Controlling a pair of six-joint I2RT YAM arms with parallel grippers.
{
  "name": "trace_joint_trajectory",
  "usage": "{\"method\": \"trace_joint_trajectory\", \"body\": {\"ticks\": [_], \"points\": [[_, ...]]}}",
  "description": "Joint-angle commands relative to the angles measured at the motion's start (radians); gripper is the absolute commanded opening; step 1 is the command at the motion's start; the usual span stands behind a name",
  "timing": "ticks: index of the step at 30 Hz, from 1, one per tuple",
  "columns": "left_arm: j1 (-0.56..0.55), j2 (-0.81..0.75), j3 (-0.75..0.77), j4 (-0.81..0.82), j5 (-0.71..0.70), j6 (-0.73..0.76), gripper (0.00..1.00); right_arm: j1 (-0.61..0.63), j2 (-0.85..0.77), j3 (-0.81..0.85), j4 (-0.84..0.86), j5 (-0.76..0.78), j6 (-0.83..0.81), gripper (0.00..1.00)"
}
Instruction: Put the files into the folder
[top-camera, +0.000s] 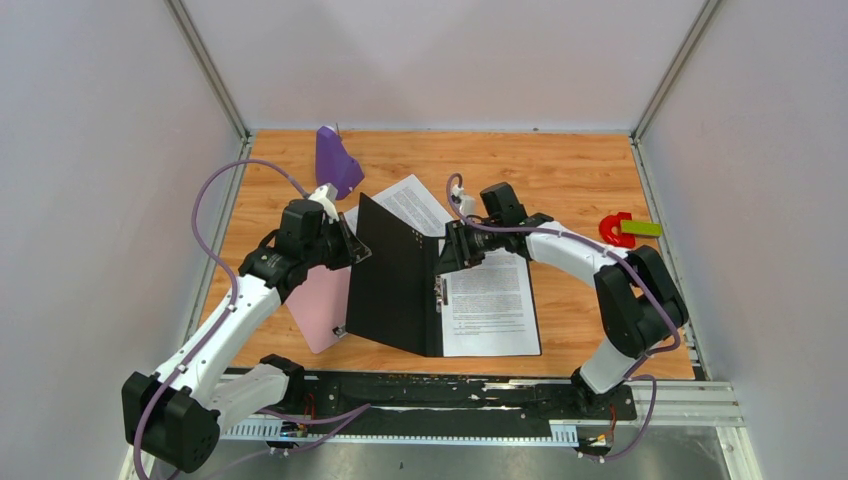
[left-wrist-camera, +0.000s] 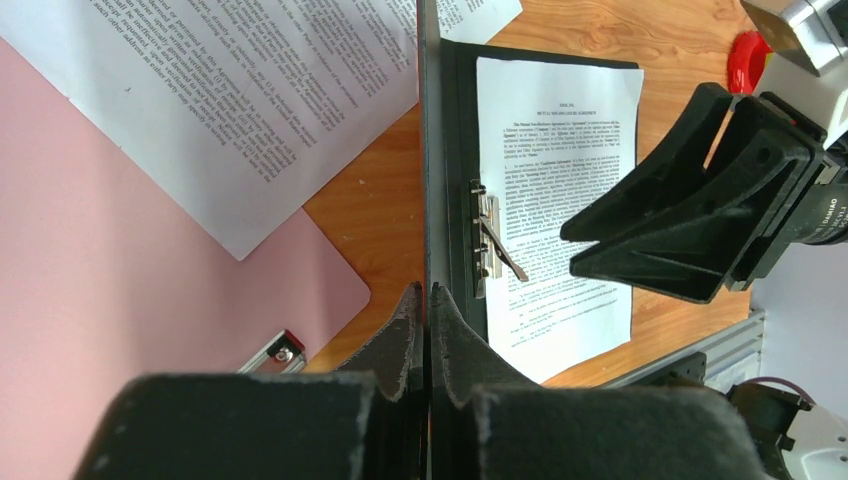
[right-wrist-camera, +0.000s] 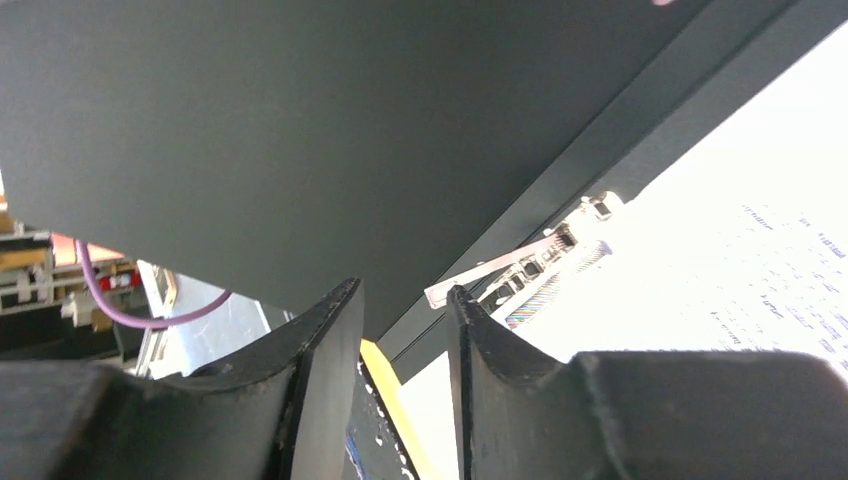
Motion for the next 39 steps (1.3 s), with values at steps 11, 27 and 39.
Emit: {"method": "trace_joint_trajectory", "body": {"ticks": [11, 27, 39], "points": [[0.001, -0.036, 0.026, 0.041, -0.026, 0.026, 0.0, 0.104, 0.029, 0.136, -0.183, 0.305, 0.048, 0.32], [0.001, -0.033, 0.02, 0.054, -0.022, 0.02, 0.0, 0.138, 0.074, 0.174, -0.23, 0.326, 0.025, 0.25], [0.001, -0.038, 0.005, 0.064, -0.017, 0.013, 0.0, 0.15, 0.094, 0.185, -0.226, 0.311, 0.03, 0.23]]}}
